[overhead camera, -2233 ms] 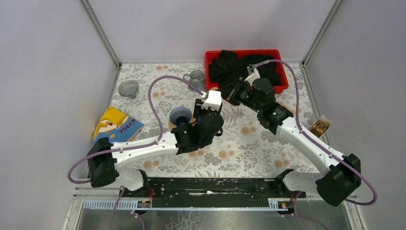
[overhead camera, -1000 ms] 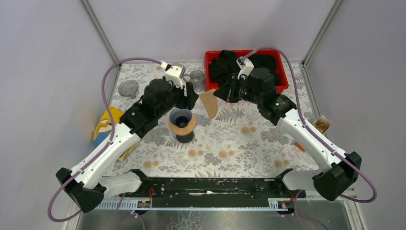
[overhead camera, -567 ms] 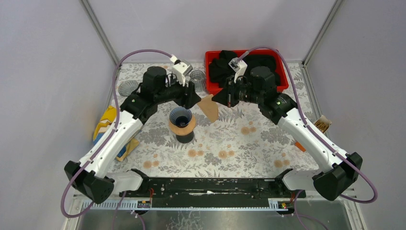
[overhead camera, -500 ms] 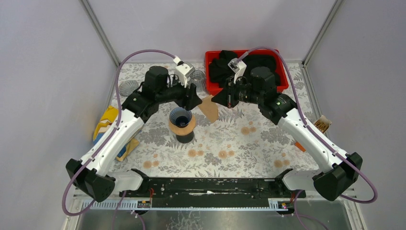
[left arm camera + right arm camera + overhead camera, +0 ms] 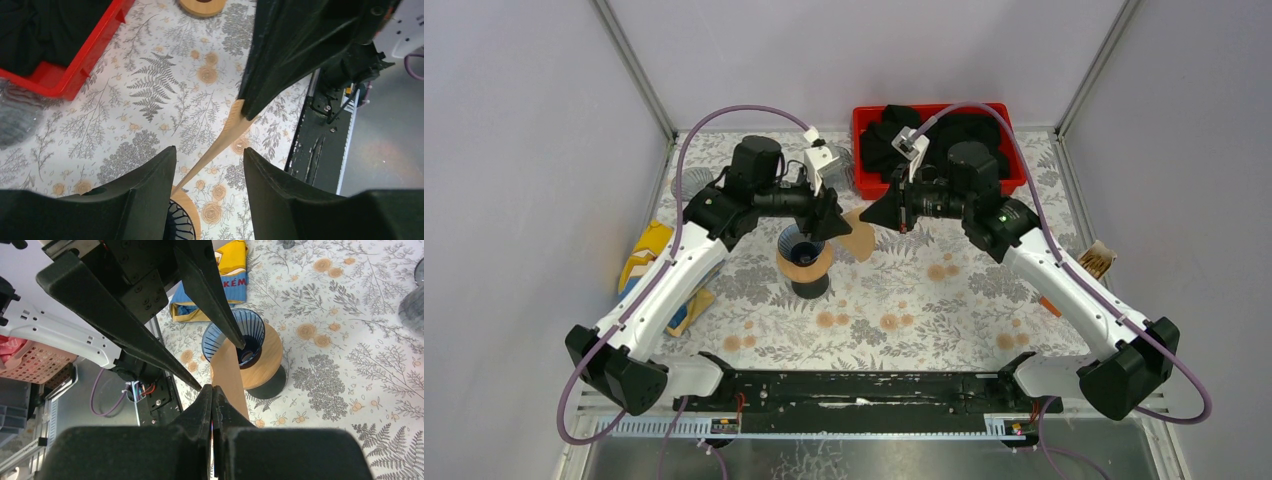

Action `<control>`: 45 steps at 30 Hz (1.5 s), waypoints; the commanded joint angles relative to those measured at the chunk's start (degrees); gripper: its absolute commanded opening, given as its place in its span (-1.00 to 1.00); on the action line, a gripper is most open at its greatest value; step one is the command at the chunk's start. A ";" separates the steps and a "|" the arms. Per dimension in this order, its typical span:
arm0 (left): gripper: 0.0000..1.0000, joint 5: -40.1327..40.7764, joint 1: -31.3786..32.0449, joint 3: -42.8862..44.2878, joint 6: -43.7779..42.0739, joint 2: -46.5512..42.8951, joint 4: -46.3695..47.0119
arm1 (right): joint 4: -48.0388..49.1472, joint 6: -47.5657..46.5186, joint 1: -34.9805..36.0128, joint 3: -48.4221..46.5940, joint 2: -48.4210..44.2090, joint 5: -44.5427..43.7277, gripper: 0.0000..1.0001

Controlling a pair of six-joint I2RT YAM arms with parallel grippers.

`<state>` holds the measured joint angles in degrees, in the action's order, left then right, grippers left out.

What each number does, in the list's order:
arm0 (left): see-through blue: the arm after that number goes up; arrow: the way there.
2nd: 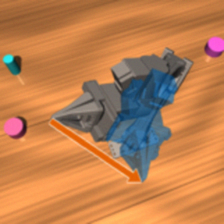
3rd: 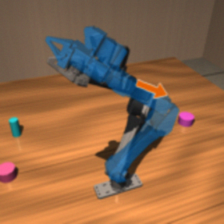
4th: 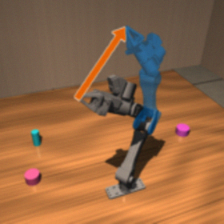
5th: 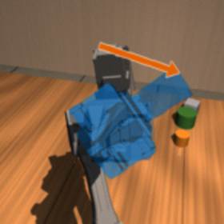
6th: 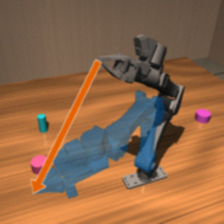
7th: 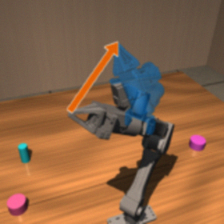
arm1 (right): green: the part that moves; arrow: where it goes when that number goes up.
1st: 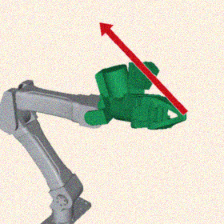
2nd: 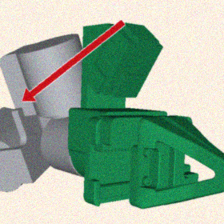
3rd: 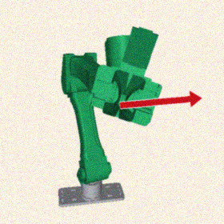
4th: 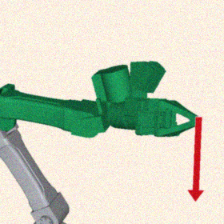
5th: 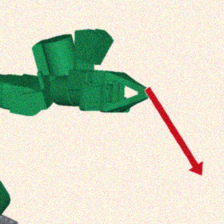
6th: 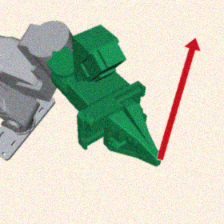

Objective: Place the coffee filter in the dripper
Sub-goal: Place the coffee filter in the coffee dripper.

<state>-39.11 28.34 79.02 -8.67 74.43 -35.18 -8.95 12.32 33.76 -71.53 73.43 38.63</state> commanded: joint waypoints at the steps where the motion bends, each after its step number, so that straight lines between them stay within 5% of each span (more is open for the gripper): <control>1: 0.12 -6.63 -0.21 2.19 -3.51 0.42 -2.55 | 4.26 -2.35 0.56 0.65 -1.33 4.60 -1.00; 10: -0.35 -10.41 -0.26 1.60 -5.24 0.38 -4.05 | 6.37 -2.97 0.61 2.07 -1.18 7.17 -1.00; 17: -1.00 -11.23 -0.21 1.15 -5.91 -0.34 -4.54 | 8.53 -3.00 0.53 3.80 -1.90 7.97 -1.00; 29: -1.00 -14.48 -2.19 -1.62 -6.00 -3.62 -2.76 | 10.79 -4.82 -1.06 9.85 -8.99 3.61 -0.28; 45: -1.00 -21.69 -8.21 -9.48 5.94 -8.68 14.07 | 16.28 -1.84 -3.08 15.40 -7.34 10.70 -0.15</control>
<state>-58.13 20.73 70.63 -6.09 66.98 -28.08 2.79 9.72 30.85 -56.31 65.17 46.24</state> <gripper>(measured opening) 0.011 0.433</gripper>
